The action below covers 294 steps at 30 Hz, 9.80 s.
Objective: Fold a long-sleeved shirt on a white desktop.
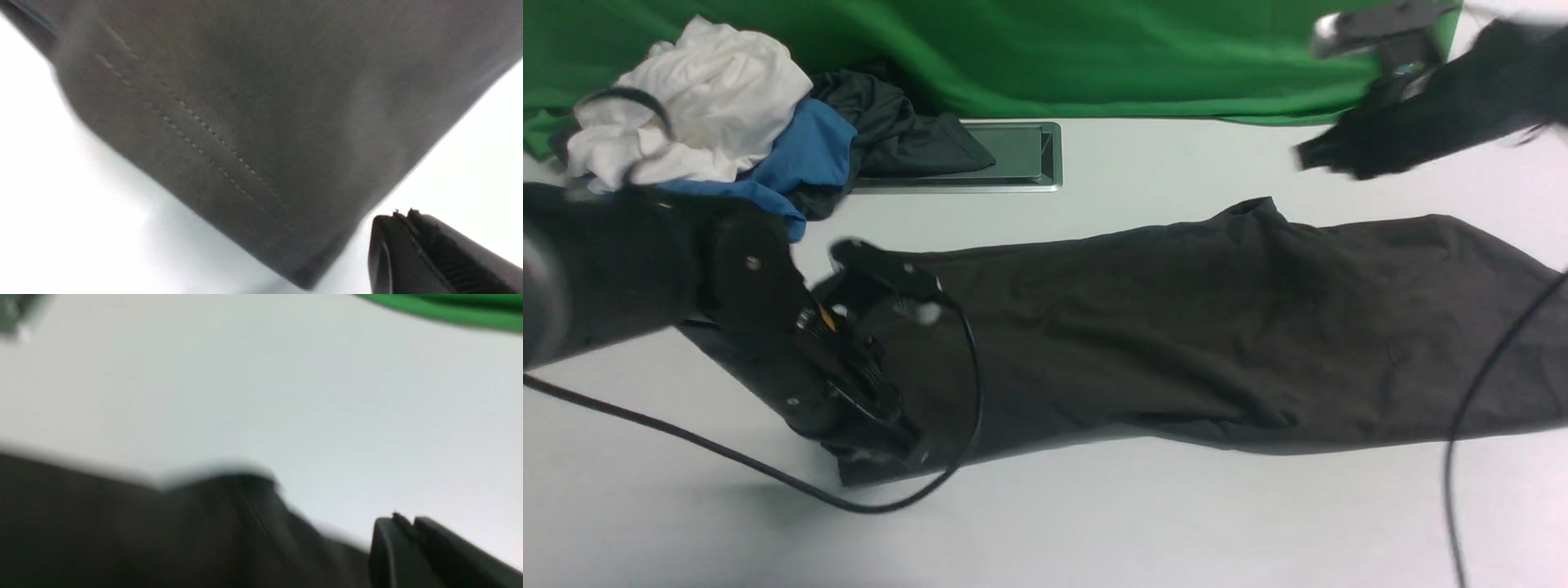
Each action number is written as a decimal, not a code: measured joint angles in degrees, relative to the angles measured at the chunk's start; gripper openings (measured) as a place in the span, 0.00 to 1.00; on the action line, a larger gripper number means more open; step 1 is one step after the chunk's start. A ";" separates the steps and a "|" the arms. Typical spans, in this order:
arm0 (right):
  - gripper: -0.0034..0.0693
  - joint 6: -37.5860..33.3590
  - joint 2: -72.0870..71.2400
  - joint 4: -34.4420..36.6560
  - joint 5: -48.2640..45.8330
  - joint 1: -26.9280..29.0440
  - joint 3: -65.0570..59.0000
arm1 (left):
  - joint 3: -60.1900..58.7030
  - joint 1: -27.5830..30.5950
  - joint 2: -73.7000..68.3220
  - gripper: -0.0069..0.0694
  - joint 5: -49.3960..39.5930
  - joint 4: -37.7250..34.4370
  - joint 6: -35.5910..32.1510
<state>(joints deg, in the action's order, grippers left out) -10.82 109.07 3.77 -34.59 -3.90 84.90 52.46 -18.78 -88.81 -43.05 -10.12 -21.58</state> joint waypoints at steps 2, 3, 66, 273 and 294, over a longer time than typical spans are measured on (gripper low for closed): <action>0.18 3.04 -2.90 -5.43 -7.73 2.58 0.06 | 0.00 0.00 2.86 0.12 0.04 -2.04 0.00; 0.21 5.23 -4.26 -8.74 -12.40 4.74 0.06 | 0.00 -0.26 4.38 0.12 0.10 -3.15 -0.30; 0.16 9.76 -26.73 -4.19 -14.69 19.30 -14.76 | -0.17 -11.43 12.82 0.12 -0.92 8.97 6.78; 0.28 13.01 -109.09 -1.09 17.99 4.82 -85.24 | -52.85 19.60 88.95 0.12 28.92 -1.30 5.09; 0.33 13.01 -109.14 -1.09 17.99 4.82 -85.24 | -52.85 19.61 88.95 0.12 28.92 -1.51 5.25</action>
<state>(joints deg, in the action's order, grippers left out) 2.19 -0.07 2.68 -16.60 0.92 -0.34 -0.39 0.83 0.14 -14.13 -11.64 -16.33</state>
